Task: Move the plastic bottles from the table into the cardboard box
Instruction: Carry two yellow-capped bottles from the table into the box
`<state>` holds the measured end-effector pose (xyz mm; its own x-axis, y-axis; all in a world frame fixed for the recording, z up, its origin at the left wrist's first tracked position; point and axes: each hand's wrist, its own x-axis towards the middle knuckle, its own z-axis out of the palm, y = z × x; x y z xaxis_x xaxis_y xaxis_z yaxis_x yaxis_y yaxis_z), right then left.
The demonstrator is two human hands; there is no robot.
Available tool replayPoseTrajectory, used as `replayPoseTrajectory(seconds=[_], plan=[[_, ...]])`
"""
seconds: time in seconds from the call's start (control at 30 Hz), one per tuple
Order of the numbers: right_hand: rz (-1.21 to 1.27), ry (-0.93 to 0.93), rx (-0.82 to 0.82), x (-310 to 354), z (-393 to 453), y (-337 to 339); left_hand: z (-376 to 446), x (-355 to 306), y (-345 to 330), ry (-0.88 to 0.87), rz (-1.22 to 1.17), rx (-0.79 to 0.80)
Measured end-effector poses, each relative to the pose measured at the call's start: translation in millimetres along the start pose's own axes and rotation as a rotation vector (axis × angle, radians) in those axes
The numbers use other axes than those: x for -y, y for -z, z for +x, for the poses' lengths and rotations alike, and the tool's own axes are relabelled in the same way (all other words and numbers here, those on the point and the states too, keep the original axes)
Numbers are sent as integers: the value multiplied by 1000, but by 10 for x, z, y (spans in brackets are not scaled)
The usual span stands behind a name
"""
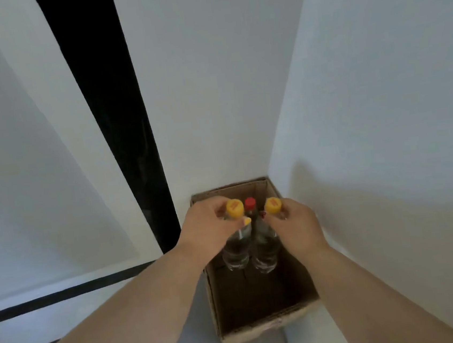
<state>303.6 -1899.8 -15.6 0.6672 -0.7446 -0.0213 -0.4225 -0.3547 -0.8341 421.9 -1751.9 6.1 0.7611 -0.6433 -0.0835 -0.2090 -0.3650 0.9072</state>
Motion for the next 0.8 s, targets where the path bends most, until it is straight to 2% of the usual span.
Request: replayPoseTrajectory(seconds=[0.23, 0.53, 0.8], plan=[[-127, -100, 123, -509, 290, -416, 317, 385, -334, 163, 312, 69], [-215, -114, 124, -758, 477, -634, 599, 699, -499, 215, 671, 253], [-278, -165, 118, -738, 522, -662, 710, 760, -523, 228, 744, 342]])
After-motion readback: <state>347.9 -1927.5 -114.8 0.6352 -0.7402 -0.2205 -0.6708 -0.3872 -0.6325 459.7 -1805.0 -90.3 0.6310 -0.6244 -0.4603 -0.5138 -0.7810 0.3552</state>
